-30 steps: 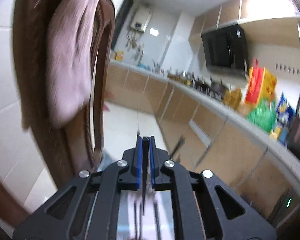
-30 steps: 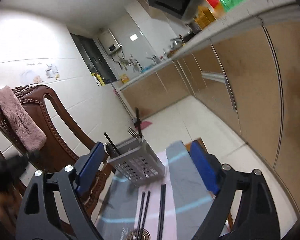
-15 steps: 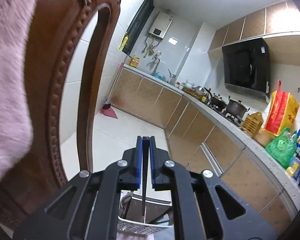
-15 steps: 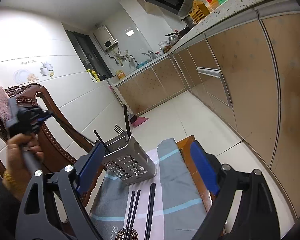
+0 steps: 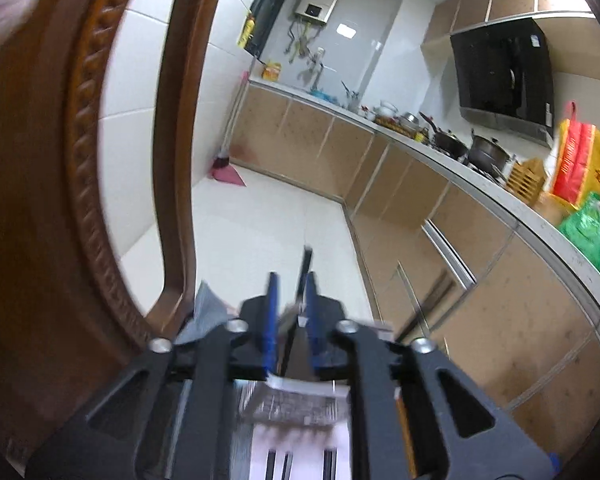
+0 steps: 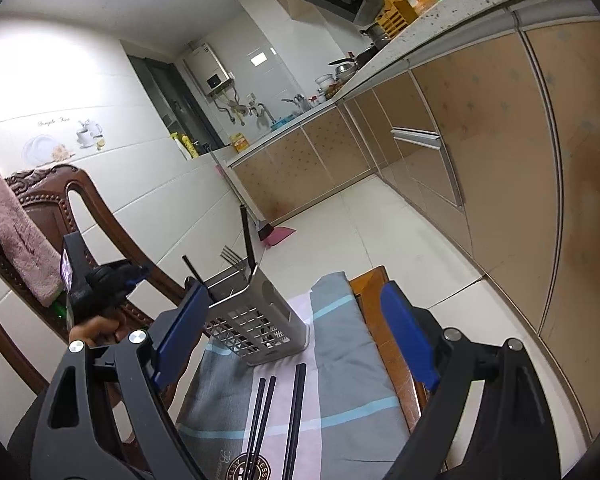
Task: Organize utensils
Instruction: 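Lower the chopstick into the holder and open the left gripper, then bring both grippers back above the remaining chopsticks on the cloth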
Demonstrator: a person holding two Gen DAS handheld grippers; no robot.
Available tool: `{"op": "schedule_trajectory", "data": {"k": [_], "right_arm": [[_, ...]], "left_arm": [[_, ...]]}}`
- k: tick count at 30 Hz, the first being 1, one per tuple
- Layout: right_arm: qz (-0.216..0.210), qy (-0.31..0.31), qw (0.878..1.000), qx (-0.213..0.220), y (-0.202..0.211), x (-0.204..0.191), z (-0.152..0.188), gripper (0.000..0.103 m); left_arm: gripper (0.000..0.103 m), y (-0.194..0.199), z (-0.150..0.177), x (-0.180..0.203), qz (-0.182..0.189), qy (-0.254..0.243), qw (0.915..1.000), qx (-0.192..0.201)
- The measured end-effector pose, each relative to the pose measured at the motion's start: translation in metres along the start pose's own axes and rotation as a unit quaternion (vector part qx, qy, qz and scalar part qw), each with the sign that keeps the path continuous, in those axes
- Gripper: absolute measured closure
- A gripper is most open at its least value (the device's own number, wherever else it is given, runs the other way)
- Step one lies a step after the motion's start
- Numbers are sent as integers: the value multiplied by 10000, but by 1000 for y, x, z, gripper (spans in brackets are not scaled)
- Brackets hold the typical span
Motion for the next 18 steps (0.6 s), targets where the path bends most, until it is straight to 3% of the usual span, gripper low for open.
{"op": "schedule_trajectory", "data": {"k": [3, 6, 12, 18], "right_arm": [[-27, 126, 9999, -109, -4, -8, 4, 17], [-37, 286, 9992, -272, -8, -17, 10, 17], [107, 857, 9937, -715, -13, -44, 39, 17], [299, 1103, 9881, -1028, 5, -54, 87, 17]], "left_arm": [[39, 33, 23, -12, 101, -103, 9999, -47], [29, 76, 59, -25, 56, -441, 9990, -83], [24, 132, 147, -48, 9, -852, 9949, -544], [24, 150, 195, -55, -80, -1112, 9909, -753]]}}
Point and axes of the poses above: each gripper's, at about its wrist camera, not at the fingertips, and y roughly against the way its jaws point, x to its right, z to its underside, the point moved 1 cm from there along -y, roughly the way its jaws point, and after that the axes turned 13 degrees about -z, right-handed, at the moved point
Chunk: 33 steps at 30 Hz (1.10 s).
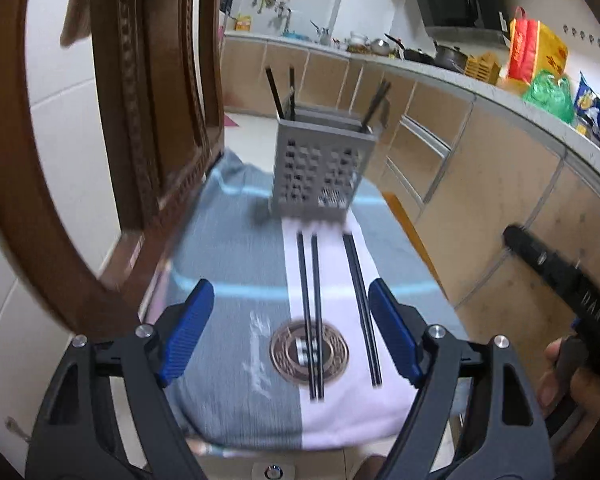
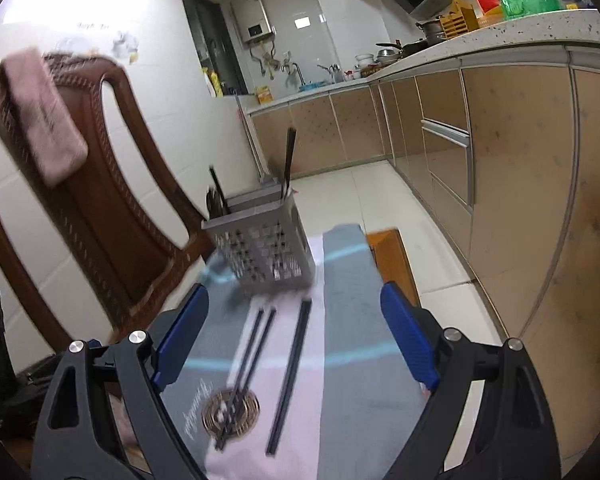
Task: Organize utensils
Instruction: 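Bring both grippers back above the remaining chopsticks on the cloth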
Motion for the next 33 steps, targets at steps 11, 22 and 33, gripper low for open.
{"op": "schedule_trajectory", "data": {"k": [11, 22, 33], "right_arm": [[121, 149, 9984, -527, 5, -14, 44, 17], [154, 65, 9982, -572, 0, -9, 44, 17], [144, -26, 9982, -580, -4, -4, 41, 17]], "left_arm": [[24, 3, 29, 17, 65, -510, 9985, -171], [24, -10, 27, 18, 13, -485, 9981, -374], [24, -69, 10, 44, -360, -665, 9941, -778]]}}
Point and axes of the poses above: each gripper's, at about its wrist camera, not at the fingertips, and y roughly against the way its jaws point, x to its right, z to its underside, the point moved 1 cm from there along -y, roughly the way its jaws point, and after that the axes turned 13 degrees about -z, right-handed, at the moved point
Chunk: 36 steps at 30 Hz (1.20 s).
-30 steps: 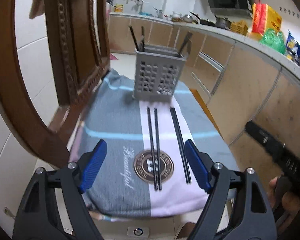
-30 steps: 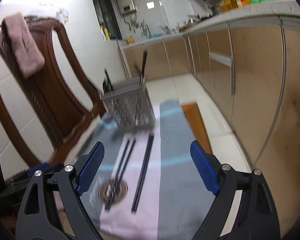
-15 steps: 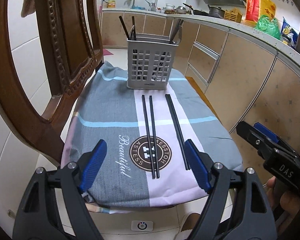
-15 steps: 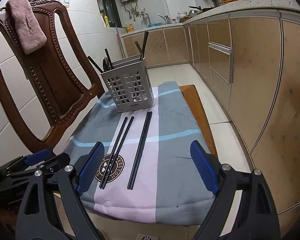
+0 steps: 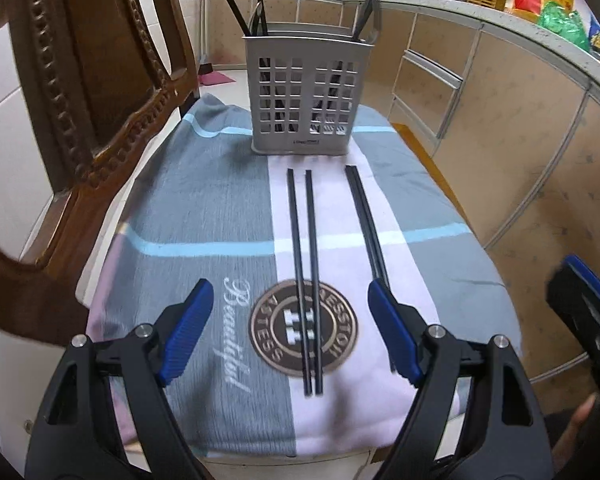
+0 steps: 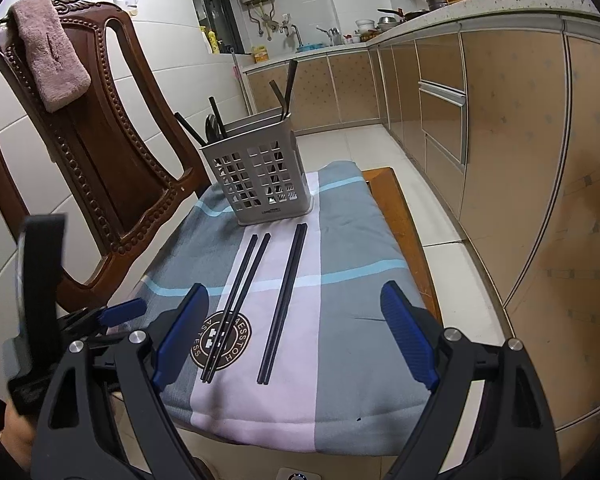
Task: Organize utensils
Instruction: 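Bring both grippers back above the remaining chopsticks on the cloth, then grasp a black chopstick with the left gripper while the right gripper grasps another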
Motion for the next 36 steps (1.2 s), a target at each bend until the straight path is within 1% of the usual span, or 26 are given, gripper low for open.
{"op": "schedule_trajectory", "data": {"k": [6, 8, 10, 12, 13, 14, 17, 19, 21, 23, 27, 31, 32, 33, 36], "right_arm": [[149, -88, 9998, -116, -5, 14, -2, 17], [168, -95, 9997, -145, -7, 17, -4, 17], [158, -103, 9996, -213, -12, 19, -6, 17], [110, -148, 9995, -271, -17, 19, -7, 17], [61, -176, 9994, -304, -21, 19, -7, 17], [51, -172, 9993, -319, -22, 19, -7, 17], [26, -83, 9992, -403, -30, 16, -6, 18], [22, -69, 9990, -433, -33, 16, -7, 18], [34, -82, 9989, -468, -36, 18, -8, 18], [50, -90, 9987, -491, -38, 19, -9, 18], [42, -94, 9985, -531, -41, 20, -11, 18], [32, -62, 9983, -571, -44, 18, -9, 18], [35, -59, 9983, -578, -45, 17, -9, 18], [42, -54, 9983, -582, -45, 17, -9, 18], [63, -19, 9982, -596, -47, 16, -9, 18]], "left_arm": [[24, -24, -37, -7, -234, 110, 9997, -26], [24, -41, -54, -10, -279, 146, 9995, -84], [28, -57, -67, -9, -255, 128, 9994, -180], [36, -74, -77, -5, -200, 103, 9993, -297], [37, -85, -83, -2, -176, 74, 9992, -355], [40, -95, -87, 0, -166, 60, 9989, -428], [47, -121, -96, 6, -32, 60, 9980, -636], [48, -132, -100, 11, 2, 19, 9974, -714], [52, -144, -105, 16, 40, -63, 9967, -810], [57, -151, -109, 19, -14, -100, 9962, -861], [66, -170, -112, 24, -25, -198, 9933, -1141], [68, -175, -115, 27, -129, -323, 9932, -1113], [78, -176, -116, 26, -156, -299, 9933, -1105], [94, -177, -117, 25, -208, -289, 9935, -1082], [96, -179, -120, 16, -58, -145, 9939, -1090]]}}
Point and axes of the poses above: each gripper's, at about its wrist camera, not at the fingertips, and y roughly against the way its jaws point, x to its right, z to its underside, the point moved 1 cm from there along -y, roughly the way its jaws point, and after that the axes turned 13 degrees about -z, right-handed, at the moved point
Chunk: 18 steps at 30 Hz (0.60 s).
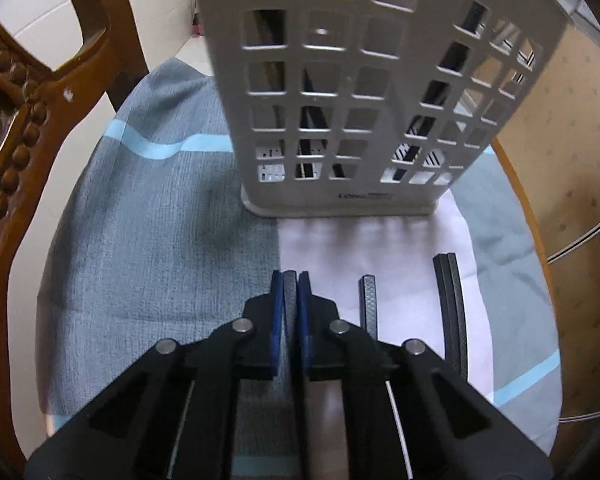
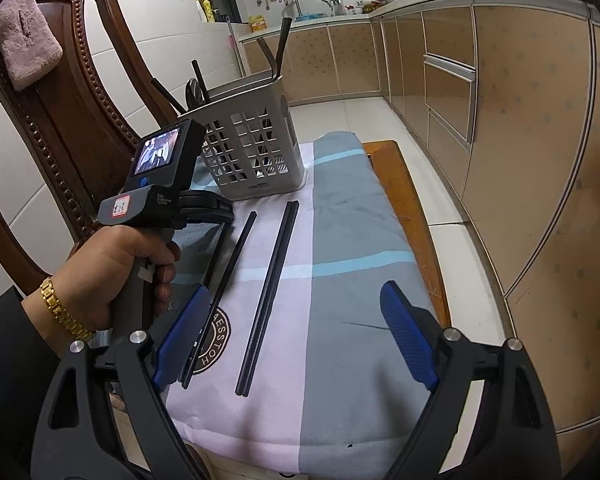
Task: Organize utensils
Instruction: 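Grasp a black chopstick with the left gripper while the right gripper grasps another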
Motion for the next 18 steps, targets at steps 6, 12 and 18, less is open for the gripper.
{"op": "schedule_trajectory", "data": {"k": [6, 12, 18], "right_arm": [[51, 35, 10000, -45, -8, -3, 1, 18], [-168, -14, 9993, -343, -42, -13, -17, 26], [-14, 93, 9965, -835, -119, -29, -65, 38]], "left_arm": [[96, 44, 0, -34, 237, 250, 9986, 410], [96, 157, 16, -80, 491, 489, 9865, 1484], [96, 252, 34, -111, 394, 382, 9675, 2470]]}}
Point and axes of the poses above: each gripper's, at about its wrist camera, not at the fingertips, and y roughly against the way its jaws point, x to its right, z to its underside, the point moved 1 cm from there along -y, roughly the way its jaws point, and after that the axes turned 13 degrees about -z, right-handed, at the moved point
